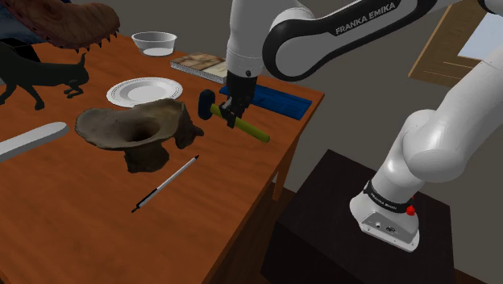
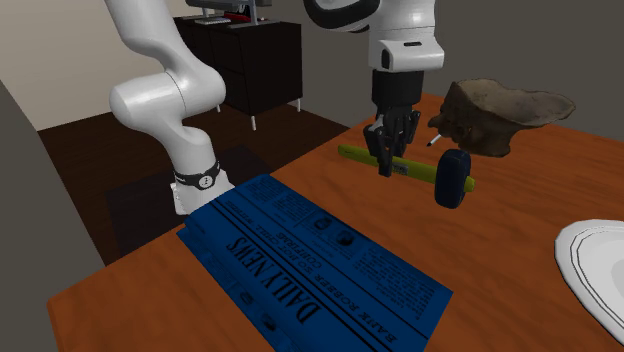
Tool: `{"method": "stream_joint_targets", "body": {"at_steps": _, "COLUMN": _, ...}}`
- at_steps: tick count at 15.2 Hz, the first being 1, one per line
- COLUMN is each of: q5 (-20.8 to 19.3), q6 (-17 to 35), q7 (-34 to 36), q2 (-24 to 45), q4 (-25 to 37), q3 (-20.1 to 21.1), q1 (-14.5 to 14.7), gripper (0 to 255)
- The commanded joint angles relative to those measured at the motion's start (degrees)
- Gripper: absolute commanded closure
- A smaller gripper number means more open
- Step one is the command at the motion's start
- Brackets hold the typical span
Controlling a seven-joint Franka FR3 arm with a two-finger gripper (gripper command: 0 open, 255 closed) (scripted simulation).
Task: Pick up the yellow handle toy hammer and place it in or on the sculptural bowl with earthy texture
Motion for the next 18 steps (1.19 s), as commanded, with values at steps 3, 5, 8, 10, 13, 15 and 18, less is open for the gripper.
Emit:
{"method": "stream_joint_targets", "body": {"at_steps": 3, "q5": 0.2, "q6": -0.8, "q7": -0.2, "q2": -0.3, "q4": 0.5, "q3": -0.1, "q1": 0.0, "gripper": 255}}
{"method": "stream_joint_targets", "body": {"at_steps": 5, "q5": 0.4, "q6": -2.3, "q7": -0.5, "q2": -0.8, "q4": 1.6, "q3": -0.2, "q1": 0.0, "gripper": 255}}
{"method": "stream_joint_targets", "body": {"at_steps": 8, "q5": 0.8, "q6": -4.6, "q7": -1.0, "q2": -1.6, "q4": 3.2, "q3": -0.4, "q1": 0.1, "gripper": 255}}
{"method": "stream_joint_targets", "body": {"at_steps": 10, "q5": 1.0, "q6": -6.2, "q7": -1.3, "q2": -2.0, "q4": 4.4, "q3": -0.5, "q1": 0.1, "gripper": 255}}
{"method": "stream_joint_targets", "body": {"at_steps": 13, "q5": 1.3, "q6": -8.5, "q7": -1.6, "q2": -2.5, "q4": 6.2, "q3": -0.7, "q1": 0.1, "gripper": 255}}
{"method": "stream_joint_targets", "body": {"at_steps": 15, "q5": 1.4, "q6": -10.0, "q7": -1.9, "q2": -2.8, "q4": 7.5, "q3": -0.8, "q1": 0.1, "gripper": 255}}
{"method": "stream_joint_targets", "body": {"at_steps": 18, "q5": 1.5, "q6": -12.3, "q7": -2.2, "q2": -3.1, "q4": 9.5, "q3": -0.9, "q1": 0.1, "gripper": 255}}
